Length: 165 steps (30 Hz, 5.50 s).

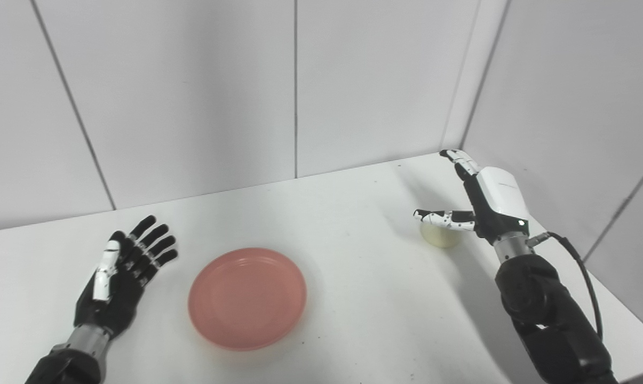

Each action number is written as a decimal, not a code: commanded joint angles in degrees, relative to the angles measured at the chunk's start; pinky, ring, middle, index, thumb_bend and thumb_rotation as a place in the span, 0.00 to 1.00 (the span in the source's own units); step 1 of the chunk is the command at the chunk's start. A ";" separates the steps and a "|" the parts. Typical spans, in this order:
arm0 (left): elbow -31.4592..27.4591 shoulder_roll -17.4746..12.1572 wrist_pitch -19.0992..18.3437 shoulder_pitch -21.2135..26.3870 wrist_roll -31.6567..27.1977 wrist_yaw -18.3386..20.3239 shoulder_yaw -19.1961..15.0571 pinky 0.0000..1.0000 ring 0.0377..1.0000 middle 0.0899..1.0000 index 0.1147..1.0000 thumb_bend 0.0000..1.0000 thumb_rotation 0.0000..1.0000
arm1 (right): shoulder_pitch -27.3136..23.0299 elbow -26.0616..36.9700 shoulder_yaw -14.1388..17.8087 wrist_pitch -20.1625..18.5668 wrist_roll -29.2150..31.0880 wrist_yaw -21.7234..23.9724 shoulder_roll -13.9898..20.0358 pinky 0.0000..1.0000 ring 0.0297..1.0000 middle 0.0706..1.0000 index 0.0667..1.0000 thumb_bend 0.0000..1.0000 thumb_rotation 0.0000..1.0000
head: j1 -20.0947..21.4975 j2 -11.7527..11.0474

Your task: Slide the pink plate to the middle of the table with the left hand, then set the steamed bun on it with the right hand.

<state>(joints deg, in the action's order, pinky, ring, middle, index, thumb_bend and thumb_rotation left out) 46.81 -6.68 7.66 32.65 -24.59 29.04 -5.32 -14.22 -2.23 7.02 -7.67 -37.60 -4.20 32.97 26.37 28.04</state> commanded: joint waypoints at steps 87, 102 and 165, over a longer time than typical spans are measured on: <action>-2.75 -4.39 -8.04 -12.69 1.29 0.11 -2.38 0.78 0.81 0.83 0.83 0.50 0.92 | -9.66 -10.78 -10.90 -15.54 4.02 14.27 8.84 0.32 0.36 0.40 0.45 0.51 0.13 | -0.01 4.80; -4.11 -3.61 -8.37 -13.13 1.12 0.08 -2.10 0.80 0.82 0.84 0.83 0.50 0.92 | -9.34 -6.07 -9.49 -13.40 4.45 11.36 8.15 0.32 0.38 0.42 0.45 0.51 0.13 | -1.15 4.77; -21.12 8.00 -16.64 -16.16 7.58 -16.88 5.50 0.90 0.89 0.90 0.90 0.45 1.00 | -21.69 3.97 -31.39 -5.07 -0.30 24.55 -17.50 0.33 0.39 0.45 0.45 0.51 0.12 | -29.39 4.59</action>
<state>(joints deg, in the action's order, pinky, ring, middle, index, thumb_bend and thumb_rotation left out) 21.11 0.97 -1.10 20.60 -18.58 14.20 -0.59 -33.53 0.64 -24.45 -15.56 -36.99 21.70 15.59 -2.99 32.61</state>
